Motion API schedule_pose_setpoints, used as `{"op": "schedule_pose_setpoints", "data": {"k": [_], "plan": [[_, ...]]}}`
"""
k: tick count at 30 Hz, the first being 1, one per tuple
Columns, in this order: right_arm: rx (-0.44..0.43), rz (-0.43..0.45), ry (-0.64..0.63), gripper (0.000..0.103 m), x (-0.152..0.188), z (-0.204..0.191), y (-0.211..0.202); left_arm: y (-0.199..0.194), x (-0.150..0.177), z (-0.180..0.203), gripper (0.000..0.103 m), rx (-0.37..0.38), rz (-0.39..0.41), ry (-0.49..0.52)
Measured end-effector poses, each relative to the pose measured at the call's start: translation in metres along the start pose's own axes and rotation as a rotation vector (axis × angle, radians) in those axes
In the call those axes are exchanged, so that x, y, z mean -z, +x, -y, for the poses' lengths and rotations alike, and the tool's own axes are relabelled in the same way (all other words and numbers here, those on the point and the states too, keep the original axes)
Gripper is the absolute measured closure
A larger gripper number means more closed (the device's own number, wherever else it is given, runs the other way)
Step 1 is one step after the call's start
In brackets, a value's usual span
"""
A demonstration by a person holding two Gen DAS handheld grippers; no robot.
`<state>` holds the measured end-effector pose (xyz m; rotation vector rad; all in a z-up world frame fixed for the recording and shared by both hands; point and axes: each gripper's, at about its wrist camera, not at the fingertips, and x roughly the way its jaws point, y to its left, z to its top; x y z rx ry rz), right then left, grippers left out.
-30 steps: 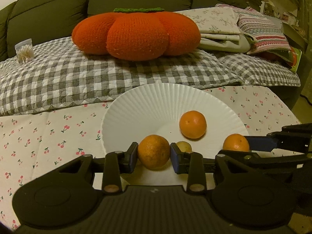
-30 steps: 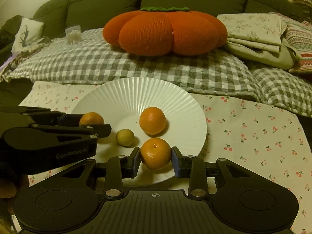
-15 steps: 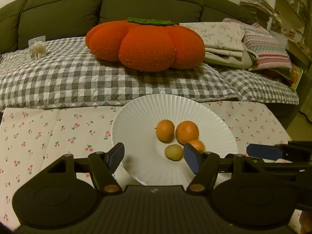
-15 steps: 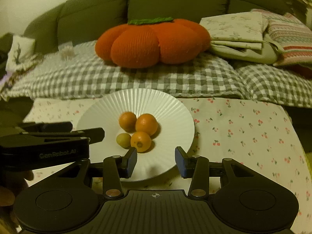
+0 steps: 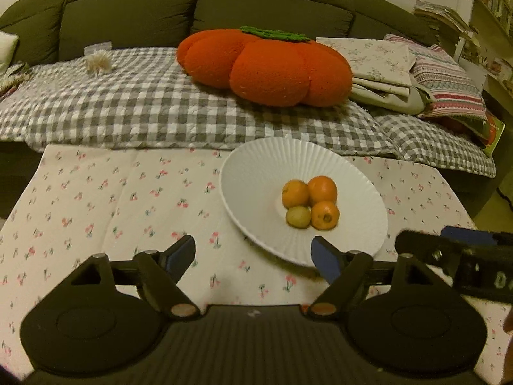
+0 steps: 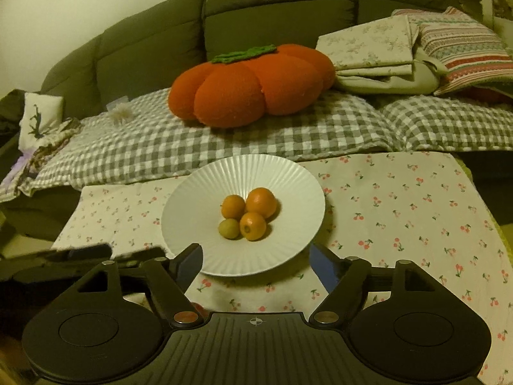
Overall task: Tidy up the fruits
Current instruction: 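Move both open tools back to the remaining fruits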
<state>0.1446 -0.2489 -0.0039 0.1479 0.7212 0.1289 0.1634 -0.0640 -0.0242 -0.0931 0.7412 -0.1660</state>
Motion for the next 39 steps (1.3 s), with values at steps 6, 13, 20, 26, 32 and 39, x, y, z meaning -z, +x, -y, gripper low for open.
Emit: {"op": "schedule_pose_setpoints", "data": {"k": [6, 13, 20, 26, 32, 39], "plan": [[-0.023, -0.008, 0.054, 0.028, 0.010, -0.006, -0.010, -0.016, 0.015, -0.004, 0.022, -0.007, -0.023, -0.014], [-0.048, -0.021, 0.087, 0.028, 0.026, -0.009, -0.027, -0.034, 0.027, -0.004, 0.021, 0.020, -0.026, -0.025], [-0.045, -0.046, 0.107, 0.024, 0.033, -0.007, -0.034, -0.044, 0.040, -0.013, 0.016, 0.005, -0.045, -0.025], [-0.062, -0.074, 0.137, 0.024, 0.039, -0.004, -0.032, -0.046, 0.049, -0.027, 0.016, 0.015, -0.069, -0.064], [-0.089, -0.117, 0.168, 0.024, 0.044, -0.002, -0.024, -0.043, 0.066, -0.027, 0.020, 0.036, -0.107, -0.061], [-0.093, -0.150, 0.166, 0.024, 0.049, -0.003, -0.015, -0.035, 0.091, -0.007, 0.032, 0.107, -0.160, 0.025]]}}
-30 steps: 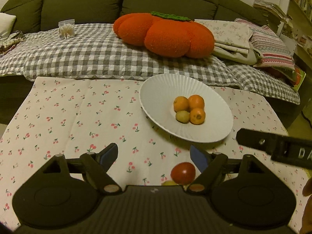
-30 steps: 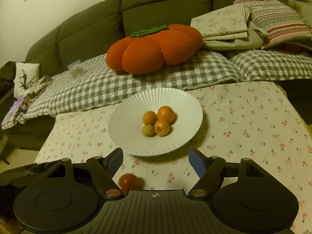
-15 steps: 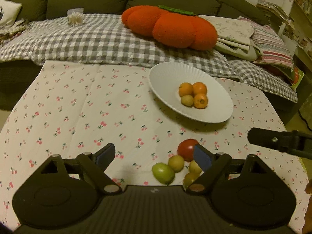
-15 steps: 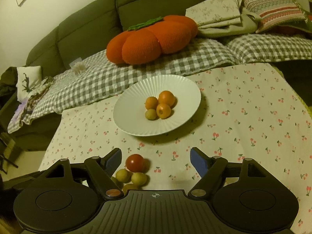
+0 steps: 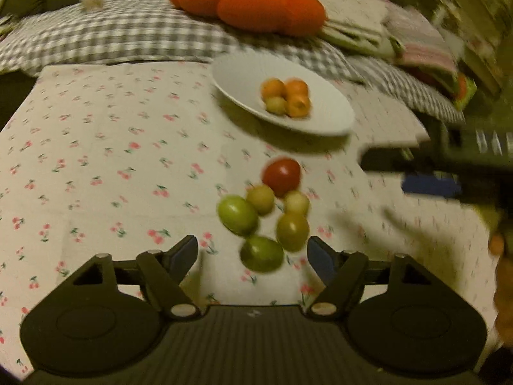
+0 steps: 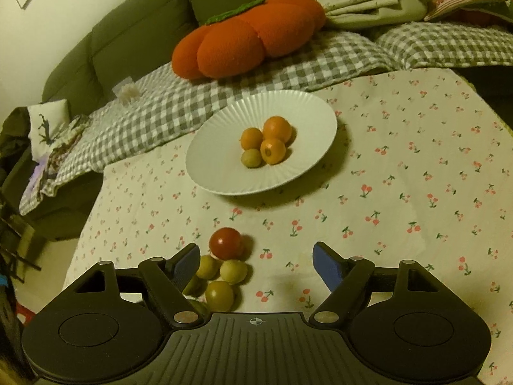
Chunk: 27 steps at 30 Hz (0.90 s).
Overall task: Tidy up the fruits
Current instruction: 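Move both open tools back to the remaining fruits, then grasp a green lime with the left tool while the right tool grasps a dark green tomato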
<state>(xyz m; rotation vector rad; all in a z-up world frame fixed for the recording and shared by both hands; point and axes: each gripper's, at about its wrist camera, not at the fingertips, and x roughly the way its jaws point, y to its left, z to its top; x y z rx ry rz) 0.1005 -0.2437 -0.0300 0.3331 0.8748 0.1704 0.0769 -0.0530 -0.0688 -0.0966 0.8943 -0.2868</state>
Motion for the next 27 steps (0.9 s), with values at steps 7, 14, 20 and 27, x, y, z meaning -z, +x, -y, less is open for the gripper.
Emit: {"op": "schedule_pose_setpoints", "data": {"k": [7, 14, 20, 27], "plan": [[-0.006, -0.037, 0.000, 0.025, 0.005, -0.001, 0.012, 0.019, 0.006, 0.012, 0.061, -0.014, -0.010, 0.049], [-0.034, -0.076, -0.006, 0.026, 0.011, -0.006, 0.023, 0.013, 0.006, 0.001, 0.070, -0.026, -0.006, 0.039], [-0.069, -0.121, -0.008, 0.033, 0.019, -0.015, 0.034, 0.001, 0.006, -0.015, 0.070, -0.049, 0.000, -0.002], [-0.060, -0.141, -0.029, 0.043, 0.028, -0.029, 0.050, -0.006, 0.007, -0.026, 0.070, -0.078, -0.001, -0.024]]}}
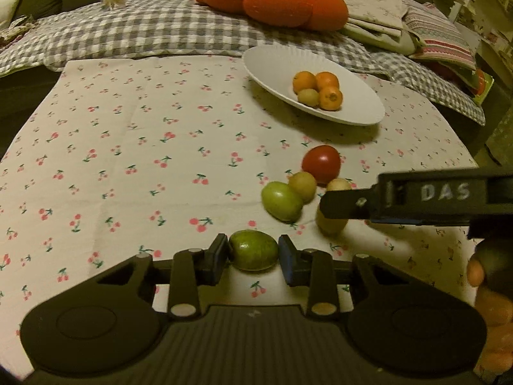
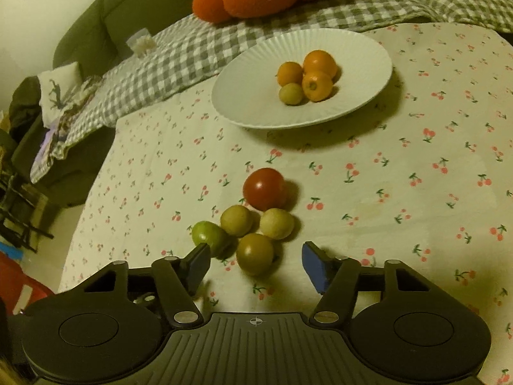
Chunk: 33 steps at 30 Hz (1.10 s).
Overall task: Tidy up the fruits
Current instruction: 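Grasp a green lime with the left tool while the right tool grasps a dark green tomato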
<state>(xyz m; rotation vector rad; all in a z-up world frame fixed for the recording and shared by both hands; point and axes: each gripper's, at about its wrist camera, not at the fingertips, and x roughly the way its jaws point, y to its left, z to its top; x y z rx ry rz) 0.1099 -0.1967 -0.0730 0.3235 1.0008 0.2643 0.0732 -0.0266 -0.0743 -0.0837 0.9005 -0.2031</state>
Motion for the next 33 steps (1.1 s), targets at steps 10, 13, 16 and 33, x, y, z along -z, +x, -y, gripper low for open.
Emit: {"op": "schedule_pose_setpoints", "data": {"k": [10, 13, 16, 33], "plan": [[0.055, 0.012, -0.067, 0.073, 0.007, -0.014, 0.015, -0.006, 0.002, -0.014, 0.070, -0.028, -0.004, -0.022], [0.064, 0.019, -0.075, 0.077, 0.007, -0.016, 0.014, -0.006, 0.002, -0.016, 0.070, -0.028, -0.004, -0.028], [0.053, 0.020, -0.080, 0.078, 0.008, -0.018, 0.012, -0.007, 0.001, -0.015, 0.070, -0.024, 0.000, -0.029], [0.023, 0.094, -0.081, 0.078, -0.001, -0.020, -0.020, -0.011, -0.007, -0.014, 0.070, -0.016, 0.023, -0.051]]}}
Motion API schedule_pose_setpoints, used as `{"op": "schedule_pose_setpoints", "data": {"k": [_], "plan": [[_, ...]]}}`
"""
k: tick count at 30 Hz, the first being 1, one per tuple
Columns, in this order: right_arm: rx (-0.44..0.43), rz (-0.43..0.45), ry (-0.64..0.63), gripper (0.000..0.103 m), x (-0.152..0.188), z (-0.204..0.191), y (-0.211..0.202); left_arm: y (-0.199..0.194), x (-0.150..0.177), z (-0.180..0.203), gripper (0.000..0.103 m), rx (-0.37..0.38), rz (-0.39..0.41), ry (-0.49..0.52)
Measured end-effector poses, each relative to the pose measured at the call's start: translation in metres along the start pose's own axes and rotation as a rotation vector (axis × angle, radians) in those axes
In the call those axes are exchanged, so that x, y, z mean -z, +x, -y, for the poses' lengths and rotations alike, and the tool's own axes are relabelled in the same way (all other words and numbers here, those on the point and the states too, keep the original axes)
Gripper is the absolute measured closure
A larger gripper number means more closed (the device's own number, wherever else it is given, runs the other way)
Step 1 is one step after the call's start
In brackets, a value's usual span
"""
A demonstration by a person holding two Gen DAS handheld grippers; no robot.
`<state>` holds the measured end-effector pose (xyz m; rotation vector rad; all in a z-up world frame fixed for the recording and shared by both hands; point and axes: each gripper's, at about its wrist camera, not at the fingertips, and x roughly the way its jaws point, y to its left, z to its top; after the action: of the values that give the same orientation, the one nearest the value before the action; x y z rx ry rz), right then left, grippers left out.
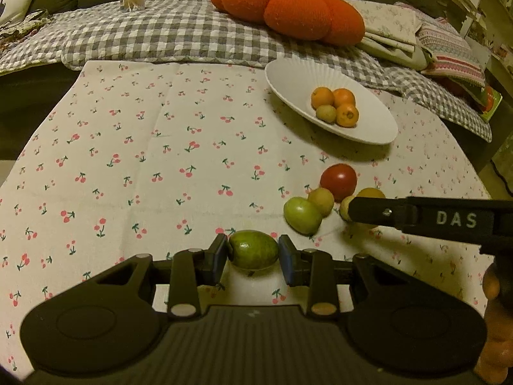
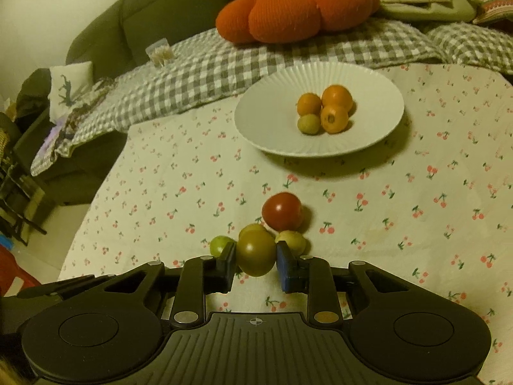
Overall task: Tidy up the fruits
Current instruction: 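Grasp a green lime with the left tool while the right tool grasps a dark green tomato, then carry the lime and dark tomato in both tools over the white plate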
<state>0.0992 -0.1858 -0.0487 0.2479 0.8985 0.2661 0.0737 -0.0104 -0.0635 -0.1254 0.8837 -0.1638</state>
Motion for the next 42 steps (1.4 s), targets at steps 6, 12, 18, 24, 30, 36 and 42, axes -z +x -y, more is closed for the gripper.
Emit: {"op": "schedule_pose_setpoints", "data": {"k": [6, 12, 18, 24, 30, 36, 42], "plan": [[0.001, 0.040, 0.001, 0.078, -0.006, 0.004, -0.009, -0.003, -0.007, 0.002, 0.070, 0.000, 0.024, -0.008], [-0.002, 0.073, -0.006, 0.078, -0.011, 0.006, -0.018, -0.006, -0.014, 0.004, 0.070, 0.001, 0.047, -0.010], [0.003, 0.099, 0.007, 0.078, -0.017, 0.014, -0.023, -0.009, -0.023, 0.008, 0.070, 0.006, 0.071, -0.013], [0.010, 0.127, 0.014, 0.078, -0.025, 0.022, -0.030, -0.009, -0.035, 0.015, 0.070, 0.009, 0.094, -0.009], [0.025, 0.144, 0.024, 0.078, -0.033, 0.033, -0.032, -0.005, -0.045, 0.021, 0.070, 0.008, 0.113, 0.007], [0.033, 0.156, 0.030, 0.078, -0.043, 0.044, -0.032, 0.002, -0.056, 0.027, 0.070, 0.007, 0.134, 0.027], [0.043, 0.163, 0.027, 0.078, -0.056, 0.053, -0.026, 0.015, -0.069, 0.036, 0.070, 0.003, 0.143, 0.066]]}}
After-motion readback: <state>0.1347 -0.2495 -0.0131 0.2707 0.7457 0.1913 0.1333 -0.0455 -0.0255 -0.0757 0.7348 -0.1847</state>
